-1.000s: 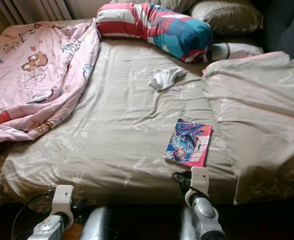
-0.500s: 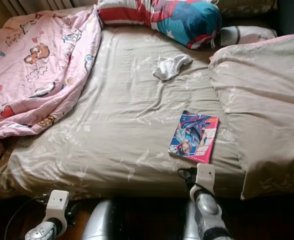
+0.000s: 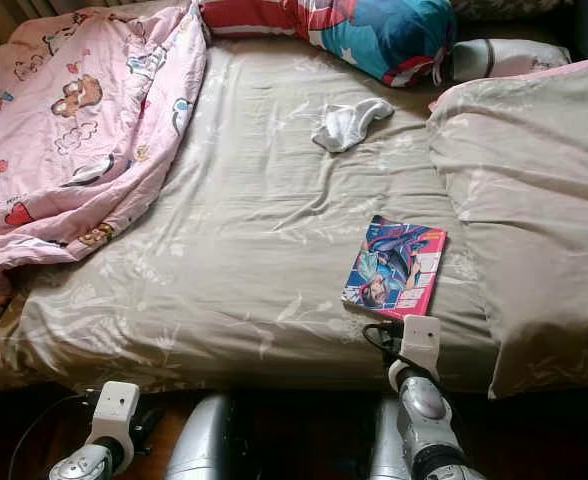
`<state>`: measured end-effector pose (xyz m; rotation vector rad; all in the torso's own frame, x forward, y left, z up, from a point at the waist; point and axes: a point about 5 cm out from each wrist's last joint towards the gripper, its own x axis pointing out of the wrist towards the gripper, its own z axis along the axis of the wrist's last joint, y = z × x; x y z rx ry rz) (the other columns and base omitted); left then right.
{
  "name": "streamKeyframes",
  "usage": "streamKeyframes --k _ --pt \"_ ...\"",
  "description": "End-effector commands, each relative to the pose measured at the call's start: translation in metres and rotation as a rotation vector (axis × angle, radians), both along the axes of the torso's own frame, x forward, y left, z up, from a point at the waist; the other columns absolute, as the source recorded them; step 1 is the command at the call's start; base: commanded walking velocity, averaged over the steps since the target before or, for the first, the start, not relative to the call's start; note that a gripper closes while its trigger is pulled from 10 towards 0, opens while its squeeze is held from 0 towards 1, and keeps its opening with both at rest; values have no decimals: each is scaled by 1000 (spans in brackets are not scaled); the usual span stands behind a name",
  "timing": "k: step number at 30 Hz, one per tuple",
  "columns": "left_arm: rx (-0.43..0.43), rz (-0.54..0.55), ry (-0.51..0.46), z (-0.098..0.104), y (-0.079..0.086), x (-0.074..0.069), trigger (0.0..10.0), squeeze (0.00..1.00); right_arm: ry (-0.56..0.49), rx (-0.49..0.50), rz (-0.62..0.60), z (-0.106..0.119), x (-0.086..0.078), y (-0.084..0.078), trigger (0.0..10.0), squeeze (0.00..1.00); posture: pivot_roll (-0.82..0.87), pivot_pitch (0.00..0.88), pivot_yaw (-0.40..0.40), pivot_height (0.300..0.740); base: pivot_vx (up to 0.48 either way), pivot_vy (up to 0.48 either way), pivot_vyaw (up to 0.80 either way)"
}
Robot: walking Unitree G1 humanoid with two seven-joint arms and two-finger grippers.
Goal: Clean up the room
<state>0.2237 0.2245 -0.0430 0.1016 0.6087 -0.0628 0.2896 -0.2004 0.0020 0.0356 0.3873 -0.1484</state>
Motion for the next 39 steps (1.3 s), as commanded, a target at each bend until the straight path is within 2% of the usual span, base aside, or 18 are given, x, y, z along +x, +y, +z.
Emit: streamKeyframes --k 1,13,23,32,39 --pt "31 -7 49 -6 9 -13 10000 0 30 8 11 -6 -5 4 10000 0 49 236 171 599 0 0 0" --pt "34 -18 54 -8 8 -16 10000 0 25 0 8 -2 0 2 10000 0 50 243 170 599 0 0 0" --pt "37 -32 53 -8 6 -16 10000 0 2 -23 -28 5 5 -7 10000 0 51 253 173 599 0 0 0" --pt "42 -34 50 -7 6 -14 10000 0 -18 -79 -143 15 7 -33 10000 0 52 247 172 599 0 0 0" --pt "42 -34 49 -6 6 -12 10000 0 -42 -99 -188 20 8 -43 10000 0 47 240 172 599 0 0 0"
